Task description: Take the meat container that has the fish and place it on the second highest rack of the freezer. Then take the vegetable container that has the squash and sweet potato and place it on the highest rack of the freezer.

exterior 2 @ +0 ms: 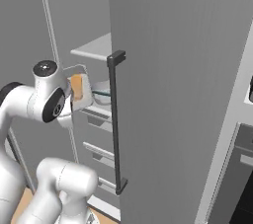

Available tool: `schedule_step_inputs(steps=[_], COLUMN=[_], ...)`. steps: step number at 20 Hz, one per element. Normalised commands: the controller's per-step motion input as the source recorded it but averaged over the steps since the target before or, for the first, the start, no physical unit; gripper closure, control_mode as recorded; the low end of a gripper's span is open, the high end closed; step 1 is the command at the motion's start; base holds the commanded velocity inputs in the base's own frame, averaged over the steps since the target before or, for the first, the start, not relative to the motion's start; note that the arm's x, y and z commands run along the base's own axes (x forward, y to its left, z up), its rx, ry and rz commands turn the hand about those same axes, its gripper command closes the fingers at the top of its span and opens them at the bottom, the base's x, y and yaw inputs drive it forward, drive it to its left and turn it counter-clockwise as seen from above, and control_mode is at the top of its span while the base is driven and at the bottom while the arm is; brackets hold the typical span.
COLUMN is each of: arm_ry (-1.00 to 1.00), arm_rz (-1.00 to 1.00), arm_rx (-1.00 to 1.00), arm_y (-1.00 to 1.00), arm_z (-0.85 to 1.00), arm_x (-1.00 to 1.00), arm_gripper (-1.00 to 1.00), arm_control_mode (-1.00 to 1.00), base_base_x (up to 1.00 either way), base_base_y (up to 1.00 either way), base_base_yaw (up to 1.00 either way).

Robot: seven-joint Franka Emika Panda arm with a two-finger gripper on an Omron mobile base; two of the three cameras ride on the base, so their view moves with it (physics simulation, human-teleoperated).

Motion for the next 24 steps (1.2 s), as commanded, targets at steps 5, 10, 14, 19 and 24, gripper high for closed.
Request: schedule_step_inputs(steps=[5, 10, 14, 19, 24], arm_ry=[-0.23, -0.14, 0.00, 0.00, 0.00], arm_rz=[-0.24, -0.21, -0.16, -0.12, -0.03], arm_rx=[0.05, 0.04, 0.06, 0.12, 0.09], arm_y=[0.01, 0.00, -0.02, -0.04, -0.11], arm_z=[0.77, 0.50, 0.60, 0.46, 0.19], arm_x=[0.49, 0.53, 0.60, 0.66, 0.60], arm_gripper=[1.00, 1.00, 1.00, 1.00, 1.00], arm_control_mode=[-1.00, -1.00, -1.00, -1.00, -1.00], base_base_x=[0.00, 0.00, 0.00, 0.00, 0.00], base_base_y=[0.00, 0.00, 0.00, 0.00, 0.00], base_base_yaw=[0.00, 0.00, 0.00, 0.00, 0.00])
